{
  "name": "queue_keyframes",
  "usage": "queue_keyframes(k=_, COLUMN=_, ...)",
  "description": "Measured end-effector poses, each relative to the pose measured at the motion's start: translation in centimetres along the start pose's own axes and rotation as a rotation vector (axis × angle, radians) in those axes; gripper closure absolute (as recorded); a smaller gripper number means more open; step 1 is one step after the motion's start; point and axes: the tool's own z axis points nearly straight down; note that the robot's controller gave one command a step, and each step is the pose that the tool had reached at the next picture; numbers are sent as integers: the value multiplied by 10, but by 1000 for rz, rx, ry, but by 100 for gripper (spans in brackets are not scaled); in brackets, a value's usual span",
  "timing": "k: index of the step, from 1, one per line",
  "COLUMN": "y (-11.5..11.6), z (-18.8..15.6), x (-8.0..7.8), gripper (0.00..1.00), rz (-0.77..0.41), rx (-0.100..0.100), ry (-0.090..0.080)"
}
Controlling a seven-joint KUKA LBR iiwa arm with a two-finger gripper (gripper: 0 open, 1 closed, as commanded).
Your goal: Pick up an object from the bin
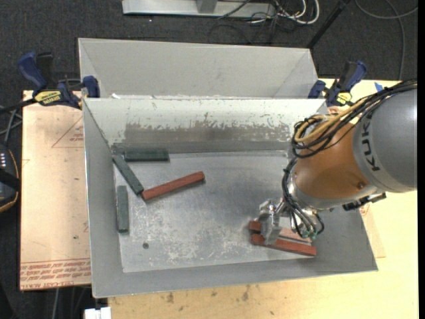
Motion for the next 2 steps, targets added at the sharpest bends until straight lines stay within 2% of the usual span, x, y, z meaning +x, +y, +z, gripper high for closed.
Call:
queue_keyframes(k=1, y=0, z=0, x=0, gripper=100, rz=0, rx=0, ry=0)
queue_keyframes(k=2, y=-13, z=-173, x=-2, gripper=100, rz=31, rx=2, ry=-8)
